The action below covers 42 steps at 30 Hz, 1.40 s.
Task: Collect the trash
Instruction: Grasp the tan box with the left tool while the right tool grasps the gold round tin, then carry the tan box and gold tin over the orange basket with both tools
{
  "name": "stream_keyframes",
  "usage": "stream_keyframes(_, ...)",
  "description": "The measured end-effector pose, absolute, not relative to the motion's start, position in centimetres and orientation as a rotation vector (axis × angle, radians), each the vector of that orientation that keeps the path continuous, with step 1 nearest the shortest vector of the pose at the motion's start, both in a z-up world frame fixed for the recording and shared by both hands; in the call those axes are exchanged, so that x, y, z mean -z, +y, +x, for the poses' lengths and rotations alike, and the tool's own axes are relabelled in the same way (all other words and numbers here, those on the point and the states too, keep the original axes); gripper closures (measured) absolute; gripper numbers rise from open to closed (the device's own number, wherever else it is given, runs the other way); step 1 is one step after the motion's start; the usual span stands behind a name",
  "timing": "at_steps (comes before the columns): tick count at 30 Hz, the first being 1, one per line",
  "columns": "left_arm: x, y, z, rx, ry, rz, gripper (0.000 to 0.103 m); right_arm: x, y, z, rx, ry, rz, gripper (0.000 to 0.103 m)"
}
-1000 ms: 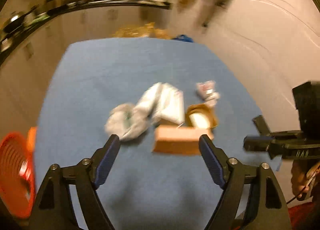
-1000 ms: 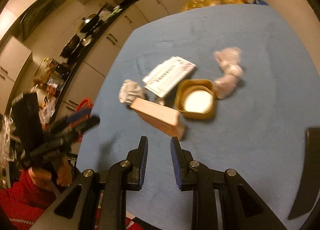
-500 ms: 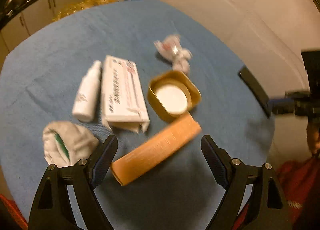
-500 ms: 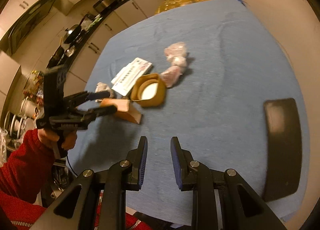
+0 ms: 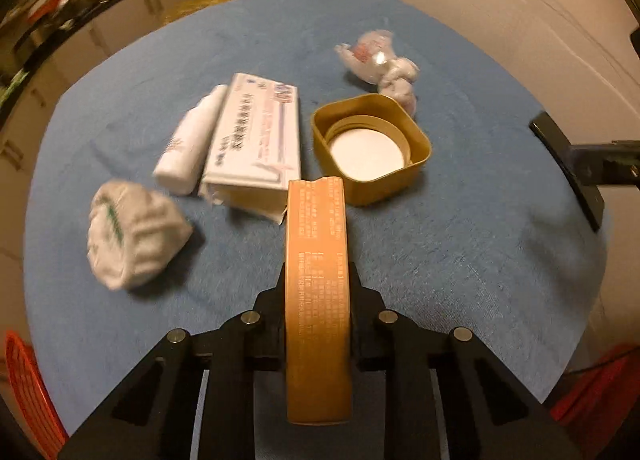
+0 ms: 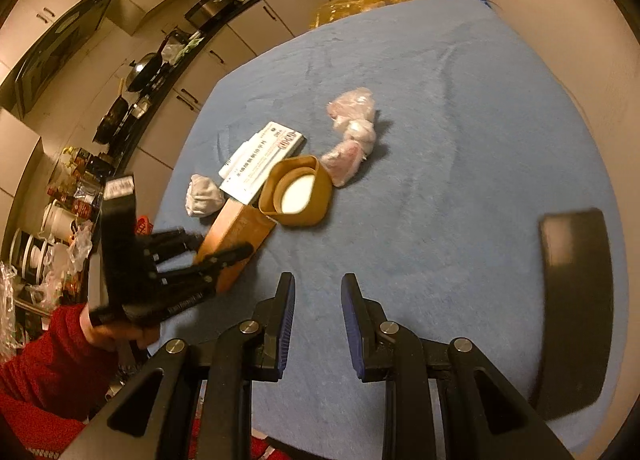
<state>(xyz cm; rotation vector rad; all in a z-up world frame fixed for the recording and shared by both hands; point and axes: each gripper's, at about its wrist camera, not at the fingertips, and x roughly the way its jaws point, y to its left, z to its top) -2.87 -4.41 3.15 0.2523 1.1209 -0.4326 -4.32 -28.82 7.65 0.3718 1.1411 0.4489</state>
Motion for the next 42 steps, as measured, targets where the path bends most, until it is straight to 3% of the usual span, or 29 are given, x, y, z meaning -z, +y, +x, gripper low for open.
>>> stream_keyframes(17, -7.5, 2.0, -9.4, 0.166, 0.959, 0.116, 0.081, -3.4, -21.4, 5.4, -0.335, 1.262, 0.223, 0.078)
stream_keyframes(18, -7.5, 2.3, -9.5, 0.160, 0.956, 0.110, 0.081, -3.0, -21.1, 5.4, -0.331, 1.268, 0.212, 0.087)
stream_keyframes(19, -7.5, 2.2, -9.1, 0.151, 0.947, 0.097, 0.081, -2.6, -20.6, 5.3, -0.313, 1.279, 0.173, 0.092)
stream_keyframes(22, -8.1, 3.3, -9.6, 0.130, 0.930, 0.084, 0.081, -2.7, -20.4, 4.7, -0.296, 1.265, 0.152, 0.096)
stream_keyframes(42, -9.0, 4.0, -9.4, 0.150, 0.902, 0.074, 0.081, -7.7, -17.8, -4.4, -0.394, 1.107, 0.118, 0.096)
